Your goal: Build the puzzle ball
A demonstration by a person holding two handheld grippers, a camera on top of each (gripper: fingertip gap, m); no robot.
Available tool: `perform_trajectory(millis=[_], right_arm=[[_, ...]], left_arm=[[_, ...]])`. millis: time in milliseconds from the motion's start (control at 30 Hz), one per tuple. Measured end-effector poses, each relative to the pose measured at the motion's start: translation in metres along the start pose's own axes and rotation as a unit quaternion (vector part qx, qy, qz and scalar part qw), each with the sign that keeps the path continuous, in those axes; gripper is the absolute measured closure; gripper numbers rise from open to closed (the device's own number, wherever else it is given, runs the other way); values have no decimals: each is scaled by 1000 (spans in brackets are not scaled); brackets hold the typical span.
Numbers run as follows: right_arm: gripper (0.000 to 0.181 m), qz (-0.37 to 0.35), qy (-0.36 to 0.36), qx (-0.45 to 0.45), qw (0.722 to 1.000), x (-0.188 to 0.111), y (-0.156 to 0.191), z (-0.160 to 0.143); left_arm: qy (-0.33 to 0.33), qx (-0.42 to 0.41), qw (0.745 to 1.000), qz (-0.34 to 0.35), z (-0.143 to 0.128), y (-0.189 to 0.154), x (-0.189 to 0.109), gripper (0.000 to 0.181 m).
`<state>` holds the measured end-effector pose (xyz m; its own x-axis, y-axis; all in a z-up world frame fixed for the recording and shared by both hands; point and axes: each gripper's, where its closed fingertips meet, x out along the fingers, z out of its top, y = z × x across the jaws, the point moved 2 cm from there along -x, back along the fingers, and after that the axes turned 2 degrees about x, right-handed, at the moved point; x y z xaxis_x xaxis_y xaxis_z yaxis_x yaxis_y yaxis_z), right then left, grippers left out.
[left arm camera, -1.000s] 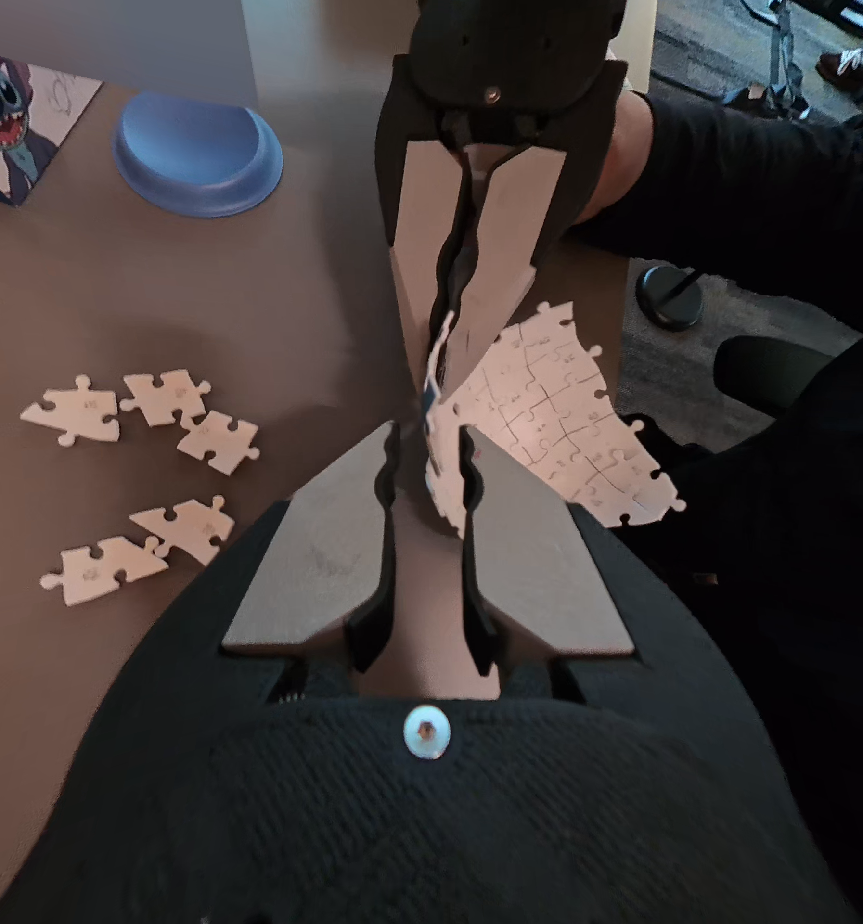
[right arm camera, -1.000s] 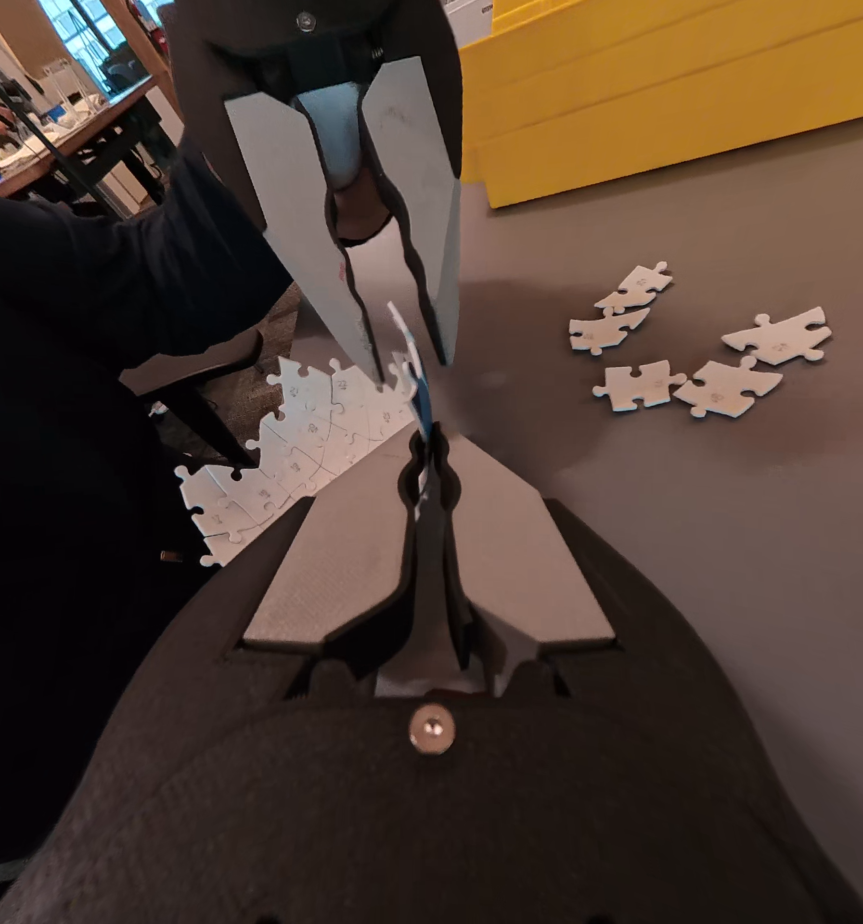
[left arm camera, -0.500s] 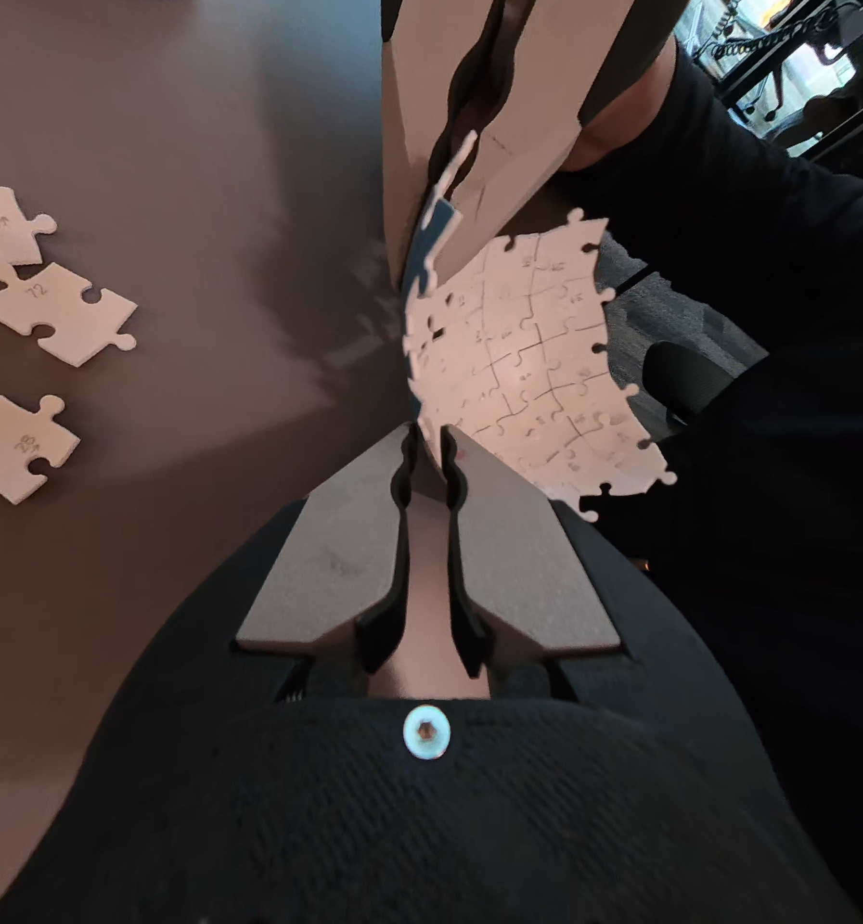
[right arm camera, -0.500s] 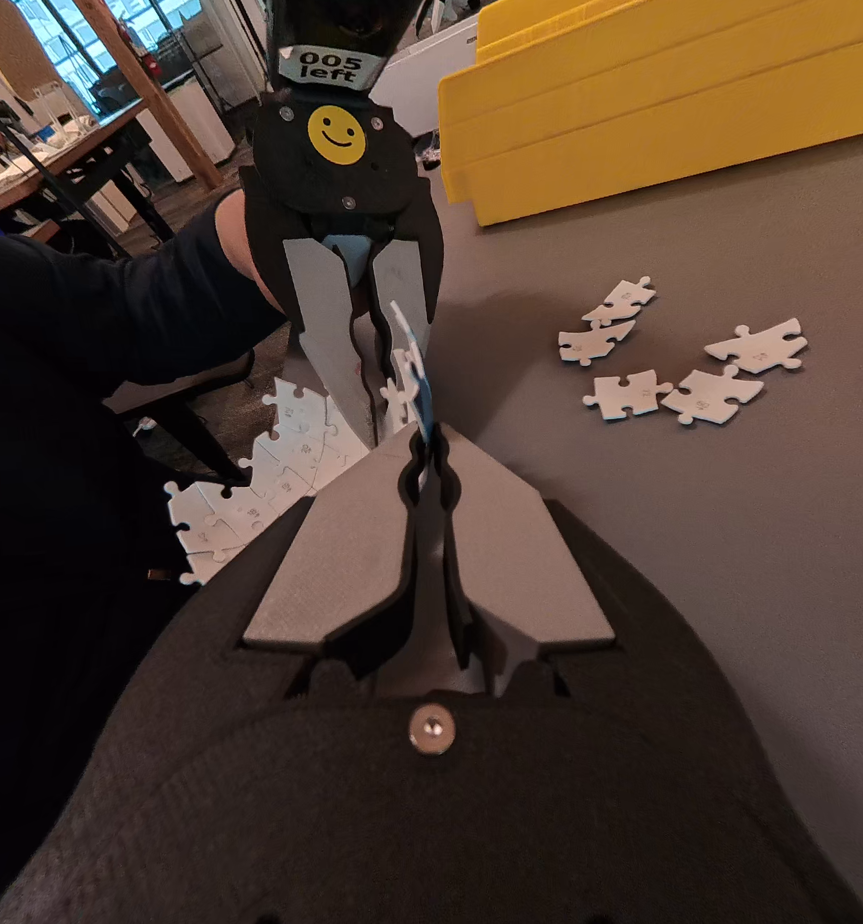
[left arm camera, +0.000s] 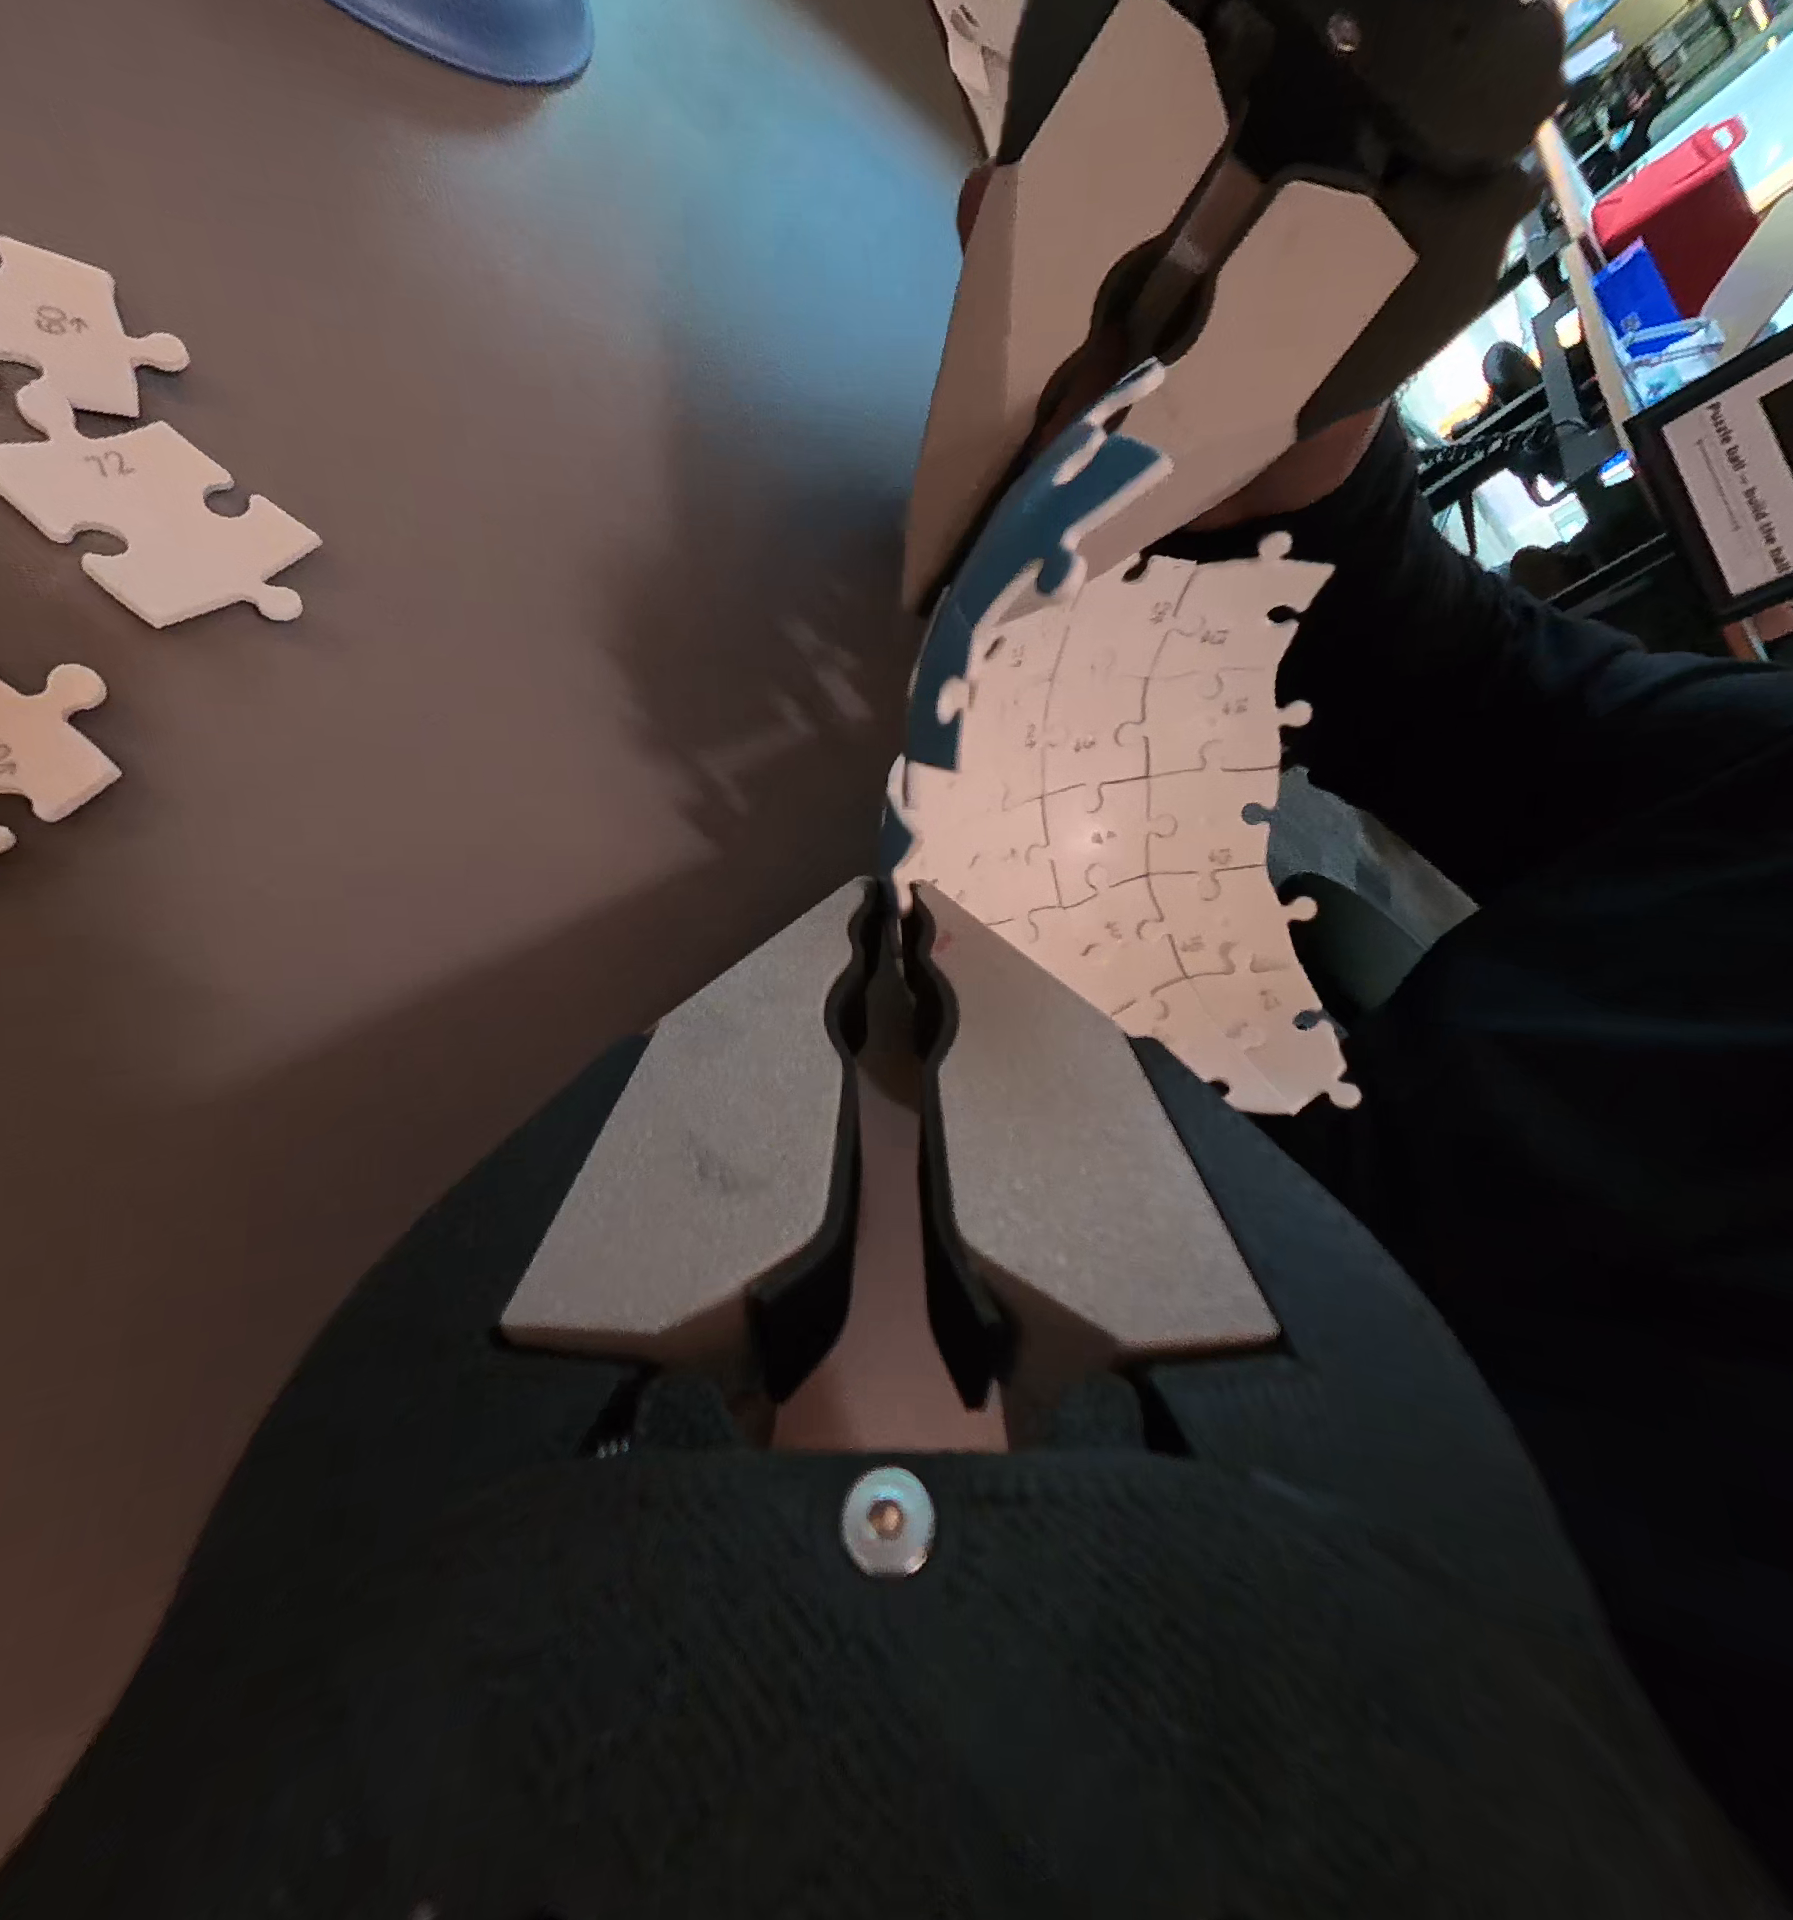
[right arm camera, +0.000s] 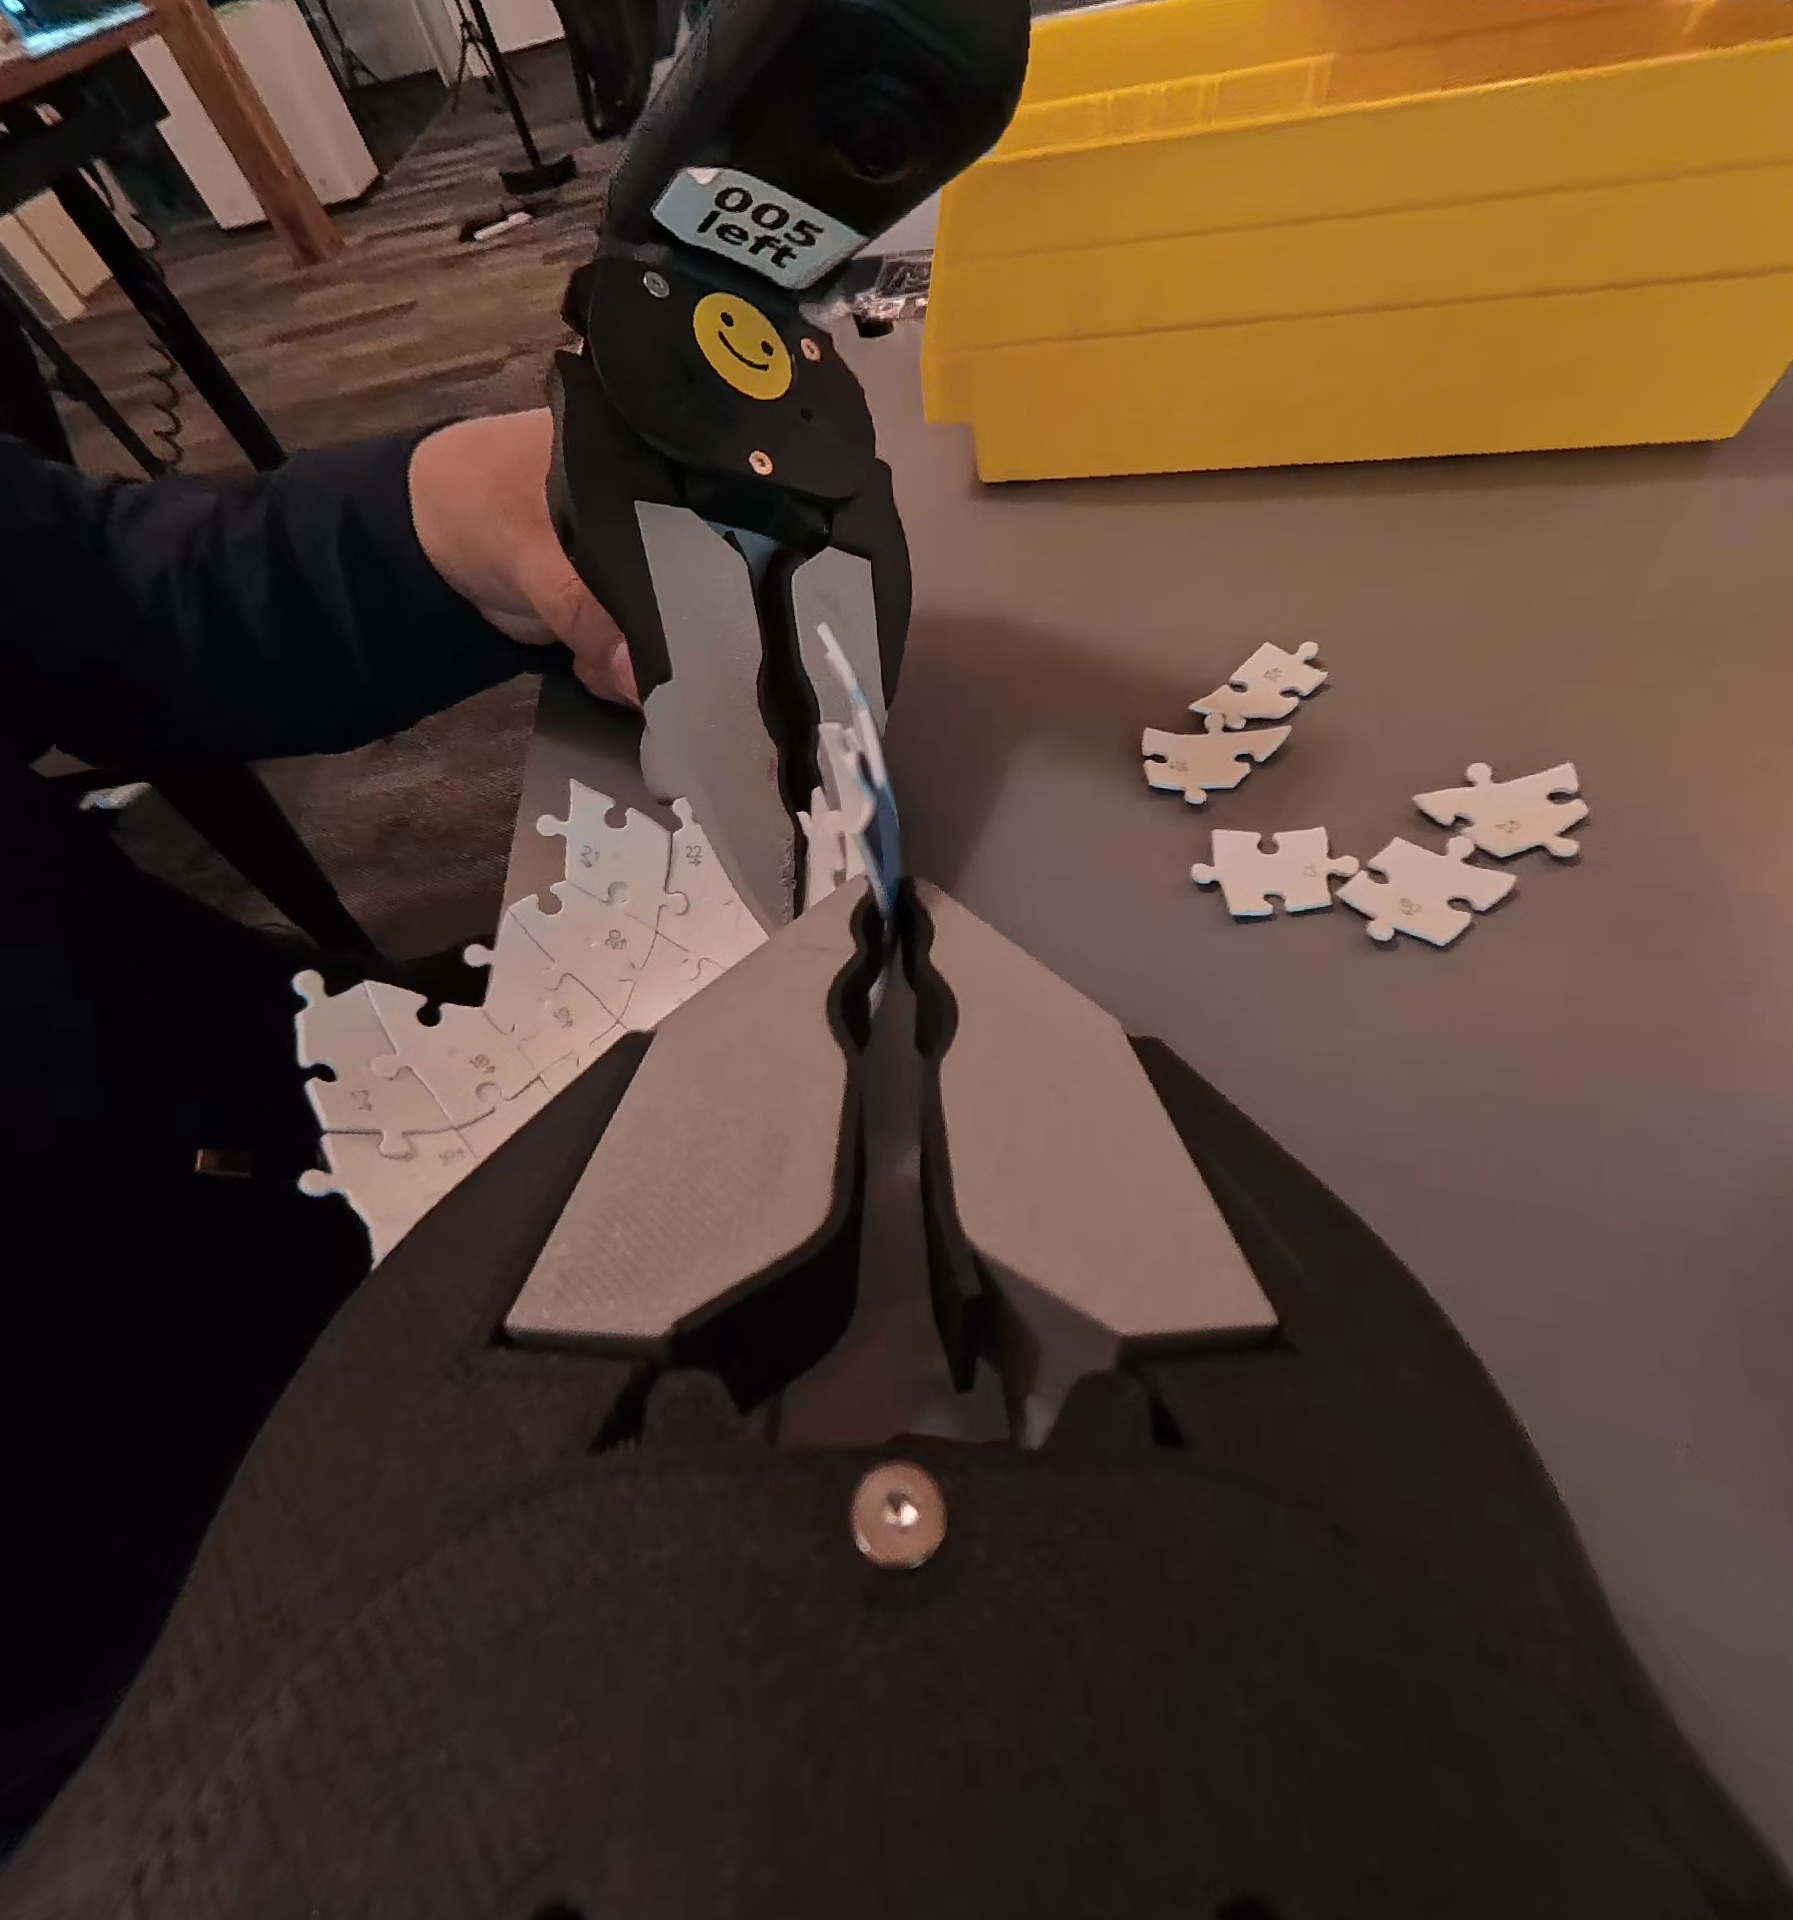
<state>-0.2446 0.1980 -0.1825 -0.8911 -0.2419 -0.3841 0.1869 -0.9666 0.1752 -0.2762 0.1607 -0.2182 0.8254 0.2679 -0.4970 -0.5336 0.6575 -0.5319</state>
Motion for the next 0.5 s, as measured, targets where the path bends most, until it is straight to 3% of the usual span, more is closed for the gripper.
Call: perform_trajectory(millis=[500], right_arm=[[181,-5,38,-60,997,-2,7,0]], left_arm=[[-9,-14,1000,17,-3,-5,1,180]])
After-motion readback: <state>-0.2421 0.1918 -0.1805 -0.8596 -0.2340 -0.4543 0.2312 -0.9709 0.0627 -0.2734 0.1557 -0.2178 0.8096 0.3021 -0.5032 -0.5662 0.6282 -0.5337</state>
